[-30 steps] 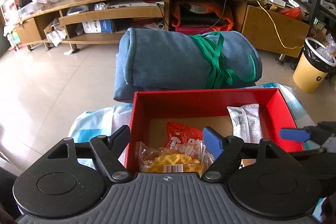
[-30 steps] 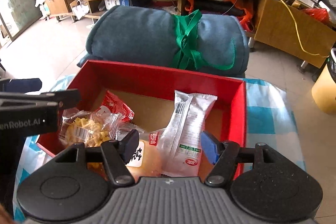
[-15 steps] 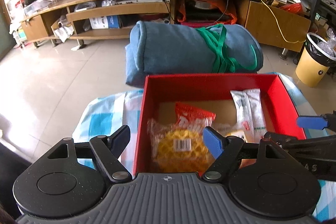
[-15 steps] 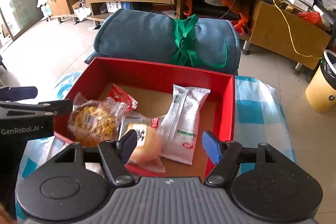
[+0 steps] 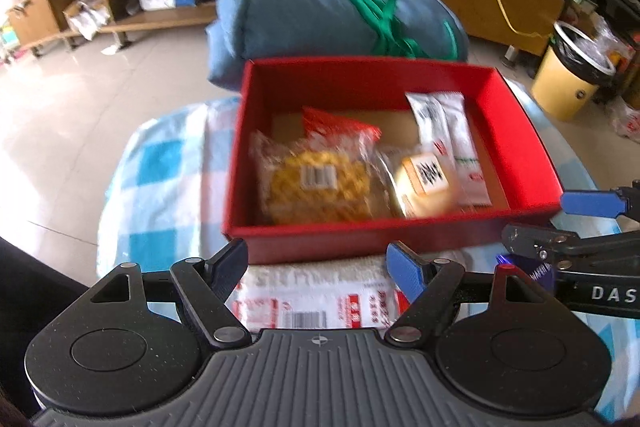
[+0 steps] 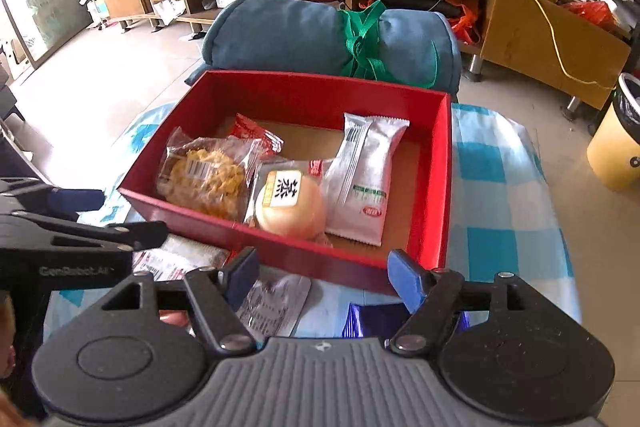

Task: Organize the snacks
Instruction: 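Open both tools to release the bags in the box and lift away, then move the left tool to the spicy strip bag while the right tool approaches the Kaprons bar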

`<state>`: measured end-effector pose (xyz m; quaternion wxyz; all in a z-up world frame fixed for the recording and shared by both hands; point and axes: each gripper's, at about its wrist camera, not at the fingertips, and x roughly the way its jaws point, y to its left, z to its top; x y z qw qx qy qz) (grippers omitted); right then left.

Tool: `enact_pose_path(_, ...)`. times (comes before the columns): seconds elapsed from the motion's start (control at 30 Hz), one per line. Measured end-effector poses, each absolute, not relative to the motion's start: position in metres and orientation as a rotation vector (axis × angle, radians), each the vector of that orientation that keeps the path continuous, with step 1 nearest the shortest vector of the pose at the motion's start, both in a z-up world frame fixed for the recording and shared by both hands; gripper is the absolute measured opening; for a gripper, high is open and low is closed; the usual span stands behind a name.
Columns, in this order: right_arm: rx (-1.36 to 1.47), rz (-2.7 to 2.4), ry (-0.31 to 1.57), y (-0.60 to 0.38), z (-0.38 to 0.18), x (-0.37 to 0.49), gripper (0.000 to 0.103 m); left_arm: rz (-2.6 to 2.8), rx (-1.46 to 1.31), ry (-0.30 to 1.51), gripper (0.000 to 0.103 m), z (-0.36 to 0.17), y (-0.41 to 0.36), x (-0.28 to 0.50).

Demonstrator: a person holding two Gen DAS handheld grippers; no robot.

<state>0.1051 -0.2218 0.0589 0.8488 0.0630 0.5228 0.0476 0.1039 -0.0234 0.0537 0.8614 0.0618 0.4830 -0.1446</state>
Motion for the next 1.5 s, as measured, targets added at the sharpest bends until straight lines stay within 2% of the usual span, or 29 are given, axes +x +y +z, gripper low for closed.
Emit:
enact_pose_path(0.7,0.176,0.145,1.176,-0.222,0.042,0.089,0.067,-0.611,0.242,1.141,0.083,-0.001,-0.045,0.13)
enact_pose_path(0.87,0.179,0.158,1.191,-0.217,0.039,0.089,0.067,-0.637,0.195,1.186,0.086,-0.013,-0.037,0.137)
enact_pose_path(1.13,0.189,0.165,1.17,-0.217,0.048,0.085,0.067,-0.611,0.2,1.242,0.095,-0.02,-0.022,0.106)
enact_pose_path(1.3,0.201,0.176,1.16,-0.218,0.054,0.078,0.067,-0.65,0.143,1.334,0.096,-0.022,-0.012,0.074)
enact_pose_path(1.5,0.213,0.157,1.163,-0.223,0.056,0.063,0.068,-0.589,0.091,1.331,0.094,-0.015,-0.004,0.072)
